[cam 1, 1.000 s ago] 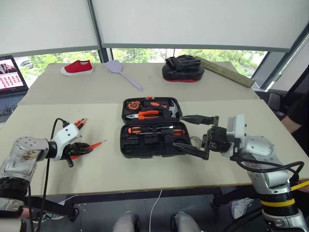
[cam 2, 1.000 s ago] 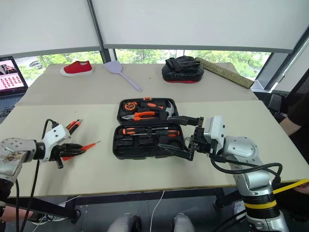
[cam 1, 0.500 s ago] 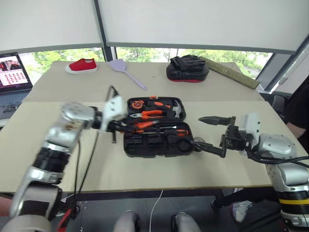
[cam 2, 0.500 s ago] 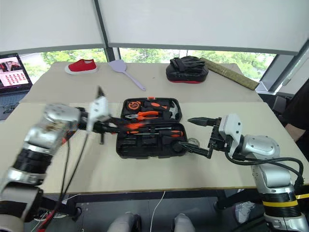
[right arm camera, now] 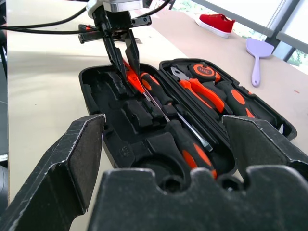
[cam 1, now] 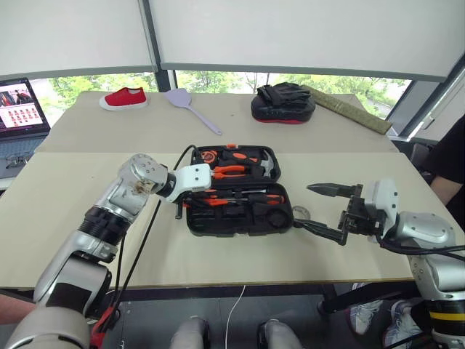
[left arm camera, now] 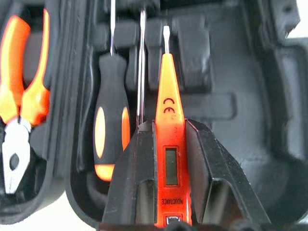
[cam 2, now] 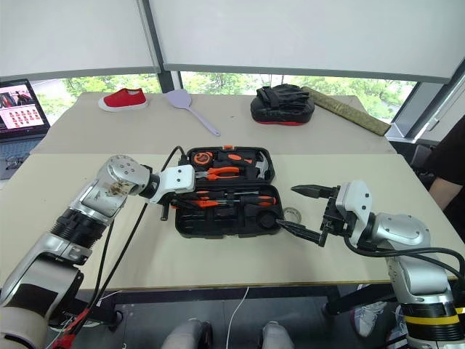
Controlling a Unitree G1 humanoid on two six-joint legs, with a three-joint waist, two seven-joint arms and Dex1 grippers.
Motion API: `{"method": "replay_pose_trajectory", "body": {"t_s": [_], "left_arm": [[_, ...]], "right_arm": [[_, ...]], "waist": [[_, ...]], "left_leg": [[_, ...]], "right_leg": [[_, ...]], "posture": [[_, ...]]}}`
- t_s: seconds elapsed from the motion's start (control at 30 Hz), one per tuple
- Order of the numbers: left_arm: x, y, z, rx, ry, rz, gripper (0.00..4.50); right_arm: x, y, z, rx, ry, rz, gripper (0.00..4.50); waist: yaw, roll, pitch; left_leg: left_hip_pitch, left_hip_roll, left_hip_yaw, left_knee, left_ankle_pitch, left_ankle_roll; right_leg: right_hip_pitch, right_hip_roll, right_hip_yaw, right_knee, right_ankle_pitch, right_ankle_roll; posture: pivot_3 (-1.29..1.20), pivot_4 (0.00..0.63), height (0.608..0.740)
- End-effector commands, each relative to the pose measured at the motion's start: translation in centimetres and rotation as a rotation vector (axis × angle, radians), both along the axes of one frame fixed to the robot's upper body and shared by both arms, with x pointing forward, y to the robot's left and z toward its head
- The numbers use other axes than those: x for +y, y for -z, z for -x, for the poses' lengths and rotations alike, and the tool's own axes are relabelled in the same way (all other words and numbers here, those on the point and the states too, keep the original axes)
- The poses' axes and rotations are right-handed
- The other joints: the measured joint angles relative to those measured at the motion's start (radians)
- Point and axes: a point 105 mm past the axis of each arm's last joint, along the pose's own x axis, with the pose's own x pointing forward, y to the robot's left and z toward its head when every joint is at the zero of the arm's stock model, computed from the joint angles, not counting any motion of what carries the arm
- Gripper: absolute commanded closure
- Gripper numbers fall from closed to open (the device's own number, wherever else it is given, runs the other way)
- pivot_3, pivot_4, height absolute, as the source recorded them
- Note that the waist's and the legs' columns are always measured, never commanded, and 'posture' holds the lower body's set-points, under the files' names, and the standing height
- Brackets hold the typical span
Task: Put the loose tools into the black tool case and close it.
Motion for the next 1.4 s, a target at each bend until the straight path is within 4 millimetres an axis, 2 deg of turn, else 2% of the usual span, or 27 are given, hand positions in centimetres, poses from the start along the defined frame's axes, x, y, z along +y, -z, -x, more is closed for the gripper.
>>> {"method": "replay_pose_trajectory", "body": {"t_s": [0.03,0.17,0.47,0.67,0.9,1.1,1.4], "left_arm": [[-1.0,-1.4,-0.2,-0.049,0.037,-0.002,4.10],[-1.6,-1.0,-0.3,-0.035,0.043,0.000,4.10],[-1.3,0.1,-0.4,-0.013,0.042,-0.065,4.10],[-2.2,0.1,-0.4,0.002,0.035,-0.037,4.10],[-2.2,0.6,-0.6,0.014,0.026,-0.070,4.10],[-0.6,1.7,-0.7,0.033,-0.003,-0.165,4.10],[-1.5,2.1,-0.3,0.063,-0.034,-0.084,4.10]], "right_arm": [[-0.1,-1.4,0.4,-0.052,0.004,-0.014,0.00],[0.1,-1.1,0.4,-0.048,0.004,-0.018,0.00],[0.3,-0.9,0.4,-0.045,0.023,-0.043,0.00],[0.2,-0.9,0.5,-0.042,0.037,-0.054,0.00],[0.3,-0.7,0.7,-0.036,0.040,-0.057,0.00],[0.5,-0.7,0.7,-0.037,0.037,-0.062,0.00],[0.7,-0.7,0.6,-0.034,0.029,-0.065,0.00]], "waist": [[-0.001,0.000,0.000],[-0.001,0.000,0.000],[-0.001,0.000,0.000],[0.000,0.000,0.000],[-0.001,0.000,0.000],[-0.002,0.000,0.000],[-0.001,0.000,0.000]], "left_leg": [[0.000,0.000,0.000,0.000,0.000,0.000],[0.000,0.000,0.000,0.000,0.000,0.000],[0.000,0.000,0.000,0.000,0.000,0.000],[0.000,0.000,-0.001,0.003,0.000,0.000],[0.000,0.000,-0.001,0.003,0.000,0.000],[0.000,0.000,-0.002,0.004,0.000,0.000],[0.001,0.000,-0.002,0.006,0.000,0.000]], "right_leg": [[0.000,0.000,0.000,0.000,0.000,0.000],[0.000,0.000,0.000,0.000,0.000,0.000],[0.000,0.000,0.000,0.001,0.000,0.000],[0.001,0.000,0.000,0.002,0.000,0.000],[0.001,0.000,0.000,0.002,0.000,0.000],[0.001,0.000,0.000,0.002,0.000,0.000],[0.002,0.000,0.000,0.004,0.000,0.001]], "posture": [[0.00,0.150,0.740],[0.00,0.150,0.740],[0.00,0.150,0.740],[0.00,0.150,0.740],[0.00,0.150,0.740],[0.00,0.150,0.740],[0.00,0.150,0.740]]}}
